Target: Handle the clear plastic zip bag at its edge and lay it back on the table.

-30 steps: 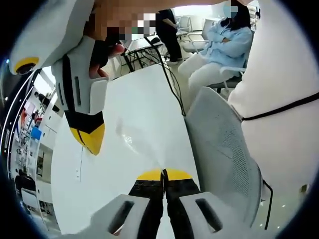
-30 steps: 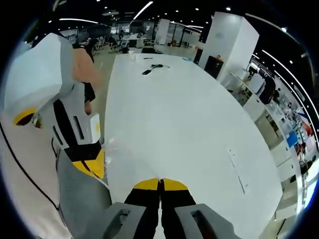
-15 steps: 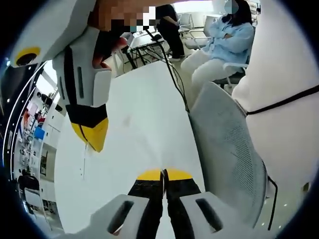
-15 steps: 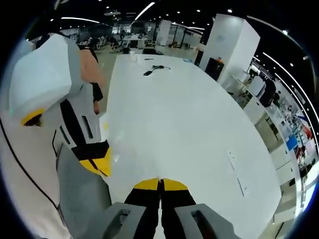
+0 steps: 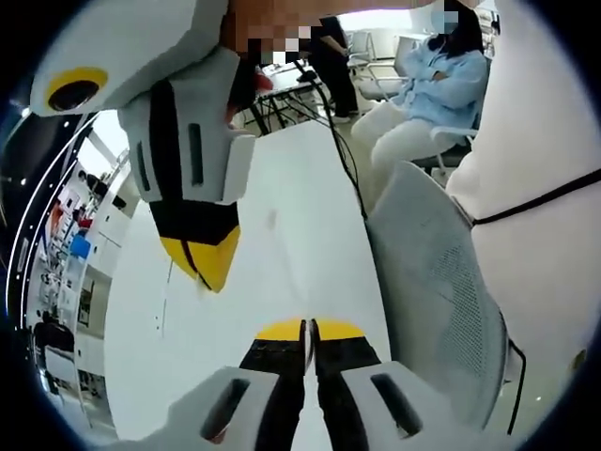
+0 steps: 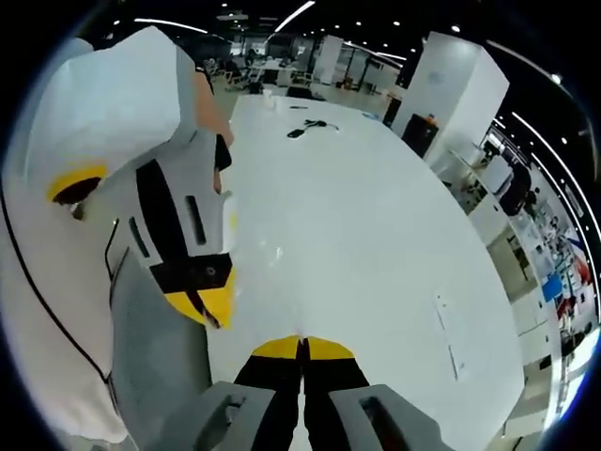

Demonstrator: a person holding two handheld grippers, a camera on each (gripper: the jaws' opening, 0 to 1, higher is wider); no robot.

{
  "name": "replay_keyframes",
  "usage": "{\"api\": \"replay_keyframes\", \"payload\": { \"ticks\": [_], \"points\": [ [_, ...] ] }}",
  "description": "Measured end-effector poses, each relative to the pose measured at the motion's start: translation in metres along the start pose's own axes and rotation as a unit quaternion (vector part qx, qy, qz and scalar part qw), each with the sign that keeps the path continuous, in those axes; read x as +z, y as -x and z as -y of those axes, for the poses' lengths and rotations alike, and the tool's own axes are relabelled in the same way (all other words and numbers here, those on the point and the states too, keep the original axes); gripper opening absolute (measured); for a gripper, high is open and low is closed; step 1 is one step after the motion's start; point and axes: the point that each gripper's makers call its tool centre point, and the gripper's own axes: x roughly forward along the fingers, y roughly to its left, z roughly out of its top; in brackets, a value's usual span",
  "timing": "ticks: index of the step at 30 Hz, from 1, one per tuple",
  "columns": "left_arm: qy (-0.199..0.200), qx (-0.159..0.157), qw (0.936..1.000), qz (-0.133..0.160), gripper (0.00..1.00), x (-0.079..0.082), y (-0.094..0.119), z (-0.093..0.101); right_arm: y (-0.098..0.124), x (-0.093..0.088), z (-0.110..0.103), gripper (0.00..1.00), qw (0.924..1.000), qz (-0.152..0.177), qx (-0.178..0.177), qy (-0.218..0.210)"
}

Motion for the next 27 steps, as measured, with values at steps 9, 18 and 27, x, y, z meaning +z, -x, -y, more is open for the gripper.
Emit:
{"api": "replay_keyframes", "payload": {
  "ticks": [9,18,27],
  "points": [
    [0.012,0.018,0.9995,0.025,0.03,0.008,0.009,-0.009,-0.002,-0.005,0.004,0.0,0.9997,-0.008,-0.006,0.021],
    [0.03,0.041,0.9974,0.051,0.05,0.013,0.019,-0.019,0.001,-0.01,0.013,0.0,0.9996,-0.009,-0.015,0.022],
    [0.069,0.067,0.9915,0.087,0.06,0.015,0.036,-0.03,0.004,-0.016,0.025,0.0,0.9991,-0.015,-0.026,0.029]
  ]
}}
